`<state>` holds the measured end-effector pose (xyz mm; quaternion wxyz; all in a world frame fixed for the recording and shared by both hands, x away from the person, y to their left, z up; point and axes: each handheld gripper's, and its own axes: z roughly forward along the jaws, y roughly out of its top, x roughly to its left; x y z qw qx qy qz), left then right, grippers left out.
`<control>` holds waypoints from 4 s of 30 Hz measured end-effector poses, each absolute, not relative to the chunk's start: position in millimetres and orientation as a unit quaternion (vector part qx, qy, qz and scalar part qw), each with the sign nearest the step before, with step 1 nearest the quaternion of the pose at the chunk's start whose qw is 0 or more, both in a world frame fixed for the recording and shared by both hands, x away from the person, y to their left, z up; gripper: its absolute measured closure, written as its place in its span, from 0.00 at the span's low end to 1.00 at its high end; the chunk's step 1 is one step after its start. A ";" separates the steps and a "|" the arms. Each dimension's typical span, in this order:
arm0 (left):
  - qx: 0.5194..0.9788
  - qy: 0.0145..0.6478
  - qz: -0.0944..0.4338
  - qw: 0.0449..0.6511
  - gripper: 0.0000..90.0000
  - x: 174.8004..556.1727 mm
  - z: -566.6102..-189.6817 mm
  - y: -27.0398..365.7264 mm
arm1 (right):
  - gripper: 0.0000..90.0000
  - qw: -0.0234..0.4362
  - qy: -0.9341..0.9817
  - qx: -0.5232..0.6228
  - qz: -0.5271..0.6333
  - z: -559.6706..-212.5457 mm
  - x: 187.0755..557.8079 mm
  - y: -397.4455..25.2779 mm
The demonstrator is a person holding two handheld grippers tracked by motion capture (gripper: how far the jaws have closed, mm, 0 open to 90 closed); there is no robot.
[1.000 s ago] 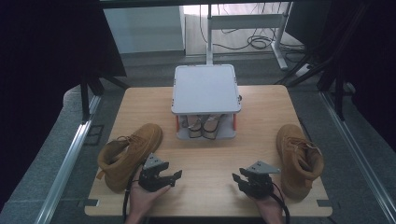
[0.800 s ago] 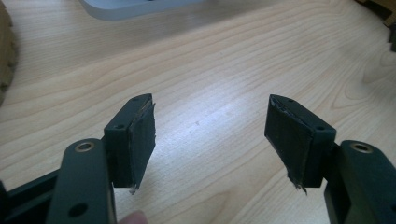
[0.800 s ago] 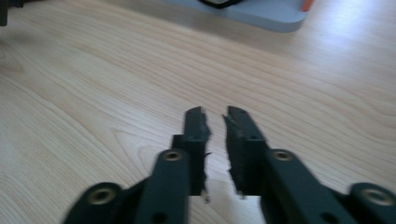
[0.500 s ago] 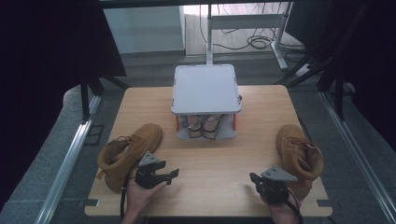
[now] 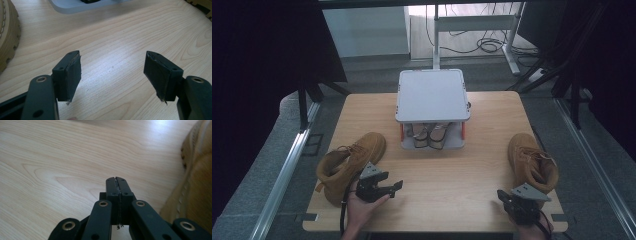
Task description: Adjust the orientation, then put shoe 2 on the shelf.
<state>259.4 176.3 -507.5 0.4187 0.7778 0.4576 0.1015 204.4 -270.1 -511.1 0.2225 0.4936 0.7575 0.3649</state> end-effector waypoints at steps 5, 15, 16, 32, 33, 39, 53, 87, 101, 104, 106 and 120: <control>0.779 0.459 0.101 0.415 0.33 259.3 -509.3 174.9 | 1.00 0.228 0.752 0.505 0.358 -513.7 199.7 -278.7; 0.781 0.463 0.100 0.407 0.34 259.6 -512.4 173.4 | 1.00 0.243 0.737 0.523 0.352 -515.1 191.7 -295.7; 0.781 0.464 0.101 0.407 0.34 259.4 -512.4 173.5 | 1.00 0.243 0.737 0.523 0.352 -515.1 191.7 -295.7; 0.776 0.472 0.102 0.407 0.35 259.3 -515.3 174.3 | 1.00 0.237 0.728 0.534 0.359 -515.3 181.4 -313.6; 0.776 0.471 0.103 0.406 0.35 259.5 -515.5 174.2 | 1.00 0.237 0.728 0.534 0.359 -515.3 181.4 -313.6; 0.776 0.473 0.103 0.406 0.35 259.5 -515.1 175.1 | 1.00 0.238 0.716 0.548 0.361 -514.9 175.5 -328.7; 0.776 0.473 0.105 0.403 0.35 260.2 -515.3 176.2 | 1.00 0.261 0.687 0.580 0.352 -514.7 167.2 -362.6; 0.775 0.476 0.109 0.401 0.35 260.0 -515.3 177.2 | 1.00 0.215 0.703 0.537 0.414 -514.9 182.0 -318.0; 0.776 0.469 0.118 0.403 0.35 256.7 -509.6 175.9 | 1.00 0.172 0.740 0.492 0.425 -521.0 217.2 -264.6; 0.779 0.463 0.121 0.405 0.35 253.7 -505.6 173.0 | 1.00 0.167 0.748 0.485 0.422 -523.6 221.5 -256.9; 0.780 0.460 0.123 0.406 0.35 252.4 -503.5 171.4 | 0.99 0.167 0.753 0.477 0.421 -523.4 224.3 -252.0; 0.771 0.448 0.153 0.426 0.35 232.2 -444.9 190.9 | 0.94 0.131 0.778 0.446 0.424 -524.5 249.2 -236.6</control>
